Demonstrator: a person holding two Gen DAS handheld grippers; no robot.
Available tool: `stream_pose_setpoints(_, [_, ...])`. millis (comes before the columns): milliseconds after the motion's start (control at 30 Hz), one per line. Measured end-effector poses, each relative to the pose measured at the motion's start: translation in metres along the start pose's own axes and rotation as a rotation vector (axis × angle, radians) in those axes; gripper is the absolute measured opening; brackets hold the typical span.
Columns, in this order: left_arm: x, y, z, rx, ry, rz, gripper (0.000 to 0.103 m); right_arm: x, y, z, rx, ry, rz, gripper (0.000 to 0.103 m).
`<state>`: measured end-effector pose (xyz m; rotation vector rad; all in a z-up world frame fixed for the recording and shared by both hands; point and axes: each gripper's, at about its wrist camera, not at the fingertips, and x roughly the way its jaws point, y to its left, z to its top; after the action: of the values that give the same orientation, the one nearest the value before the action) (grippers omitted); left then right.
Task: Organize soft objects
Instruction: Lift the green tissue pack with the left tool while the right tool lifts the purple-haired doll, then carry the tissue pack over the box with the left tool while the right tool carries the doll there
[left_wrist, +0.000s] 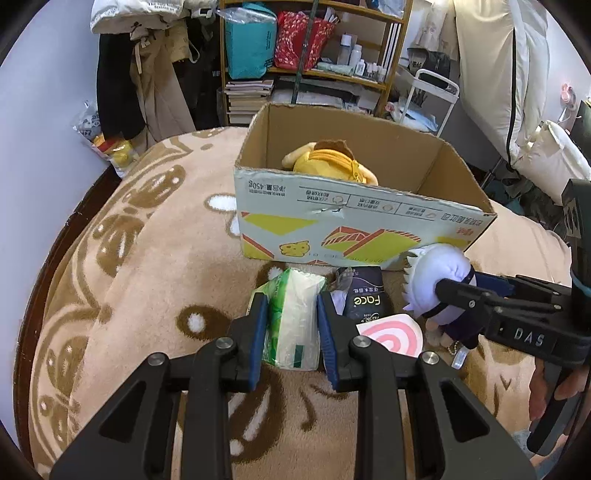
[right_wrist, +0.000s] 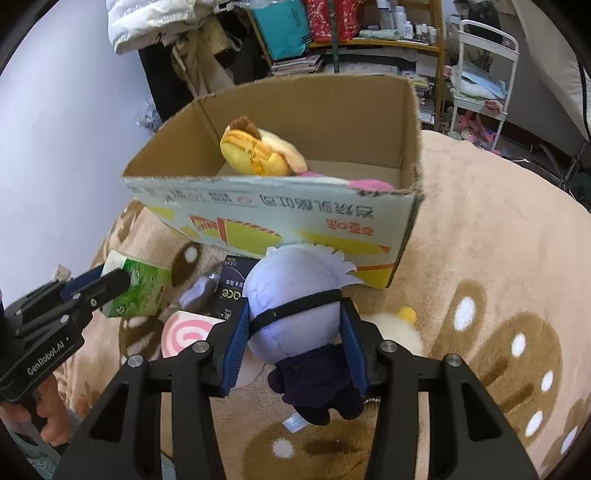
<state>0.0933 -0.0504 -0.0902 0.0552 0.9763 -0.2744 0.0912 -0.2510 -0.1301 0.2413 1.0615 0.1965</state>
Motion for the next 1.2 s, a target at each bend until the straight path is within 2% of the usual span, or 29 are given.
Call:
stream_pose_setpoints(100, [-0.011, -0.002, -0.002, 0.002, -0.029, 0.007, 0.027, -0.008, -0.003, 0.003, 0.015, -0.020, 0.004, 0.050])
stream_pose_setpoints(367, [-0.058, -0.009, -0.004, 0.019, -0.182, 0.012, 0.027, -0.043, 0.001, 0.006, 0.025, -0.136, 0.002, 0.050])
stream_pose_setpoints(667, [-0.096, -0.011, -0.007, 0.026, -0.329, 0.025, 0.027, -0.101, 0.027, 0.007, -0.037, -0.357, -0.020, 0.051])
stream_pose_setpoints(833, [-0.109, -0.015, -0.003, 0.044, -0.396, 0.023, 0.027, -0.113, 0.036, 0.006, -0.073, -0.440, -0.039, 0.051])
stream_pose_setpoints(1200, [-0.126, -0.016, 0.024, 0.065, -0.514, 0.026, 0.027, -0.127, 0.031, 0.026, -0.057, -0.548, -0.074, 0.051])
